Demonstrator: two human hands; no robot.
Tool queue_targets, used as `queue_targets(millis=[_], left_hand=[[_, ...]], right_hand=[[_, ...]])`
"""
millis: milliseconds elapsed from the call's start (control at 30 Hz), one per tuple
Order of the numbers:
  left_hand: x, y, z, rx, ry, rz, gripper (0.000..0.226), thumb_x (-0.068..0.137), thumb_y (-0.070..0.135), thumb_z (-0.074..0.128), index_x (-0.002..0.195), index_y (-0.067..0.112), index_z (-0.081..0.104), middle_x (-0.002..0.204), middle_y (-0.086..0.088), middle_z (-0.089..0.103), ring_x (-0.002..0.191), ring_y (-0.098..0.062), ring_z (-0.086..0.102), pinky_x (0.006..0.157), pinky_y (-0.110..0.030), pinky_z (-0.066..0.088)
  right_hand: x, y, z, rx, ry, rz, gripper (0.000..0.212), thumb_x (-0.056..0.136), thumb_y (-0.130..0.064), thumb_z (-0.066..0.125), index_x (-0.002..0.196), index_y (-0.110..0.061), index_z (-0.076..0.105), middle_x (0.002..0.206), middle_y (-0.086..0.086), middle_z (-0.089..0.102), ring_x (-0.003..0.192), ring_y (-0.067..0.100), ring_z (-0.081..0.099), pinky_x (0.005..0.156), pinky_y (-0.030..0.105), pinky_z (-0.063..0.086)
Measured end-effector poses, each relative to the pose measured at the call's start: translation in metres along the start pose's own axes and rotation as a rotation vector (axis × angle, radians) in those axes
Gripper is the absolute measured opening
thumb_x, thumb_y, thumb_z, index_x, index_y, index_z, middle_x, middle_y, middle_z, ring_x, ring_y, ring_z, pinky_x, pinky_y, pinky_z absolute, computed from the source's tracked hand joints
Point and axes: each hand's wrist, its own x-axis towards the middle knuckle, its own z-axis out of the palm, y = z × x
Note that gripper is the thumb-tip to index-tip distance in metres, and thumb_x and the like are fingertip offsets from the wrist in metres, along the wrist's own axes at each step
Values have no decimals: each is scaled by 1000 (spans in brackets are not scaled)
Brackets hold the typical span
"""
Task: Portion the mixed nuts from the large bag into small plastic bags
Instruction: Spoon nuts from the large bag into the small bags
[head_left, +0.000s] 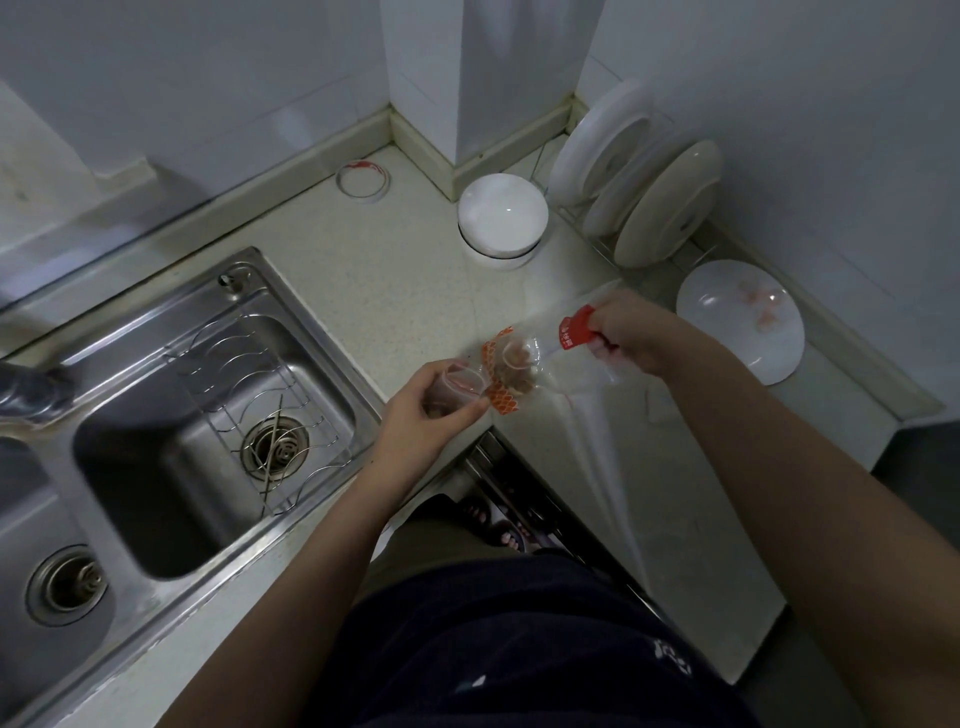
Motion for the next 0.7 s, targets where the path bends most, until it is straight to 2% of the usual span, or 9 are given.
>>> queue_targets(millis=[67, 200, 367, 433, 500, 700], left_hand=[[0, 1, 1, 4, -5, 0, 39, 82, 18, 77, 119, 21, 63, 96, 18, 68, 80, 10, 62, 61, -9, 47], [-1, 3, 4, 4, -14, 18, 36, 82, 16, 76, 116, 22, 64, 91, 34, 66, 78, 13, 62, 60, -6, 46], [-1, 1, 5, -10, -14, 7, 37, 80, 15, 77, 114, 23, 64, 90, 30, 68, 77, 11, 63, 61, -7, 46], [-1, 0, 6, -23, -22, -1, 37, 80, 17, 78, 114, 24, 64, 92, 23, 70, 76, 10, 63, 60, -7, 46], [0, 1, 7, -29, -21, -5, 39, 79, 17, 78, 115, 24, 64, 94, 16, 70, 75, 10, 62, 60, -8, 46], [0, 1, 9, -37, -21, 15, 40, 80, 11, 78, 118, 14, 64, 96, 11, 69, 75, 8, 63, 59, -8, 46]], right_hand=[[-4, -1, -6, 38, -3, 20, 18, 91, 0, 43, 75, -8, 45, 32, -1, 40, 28, 7, 35, 32, 13, 21], [-8, -1, -17, 81, 24, -26, 25, 86, -2, 59, 62, -7, 52, 32, -3, 40, 30, 9, 33, 31, 11, 21], [-20, 4, -26, 205, 97, -102, 21, 82, -1, 61, 61, -3, 57, 39, 0, 41, 34, 9, 31, 32, 13, 20], [-27, 6, -27, 275, 102, -112, 11, 83, -3, 61, 73, 0, 66, 39, -2, 39, 39, 10, 29, 33, 13, 19], [-32, 8, -26, 335, 120, -124, 11, 83, -5, 62, 83, 2, 71, 38, -4, 38, 41, 10, 28, 34, 14, 18], [-47, 15, -20, 504, 191, -137, 7, 89, -2, 56, 85, 0, 62, 39, -4, 37, 37, 8, 29, 33, 13, 20]])
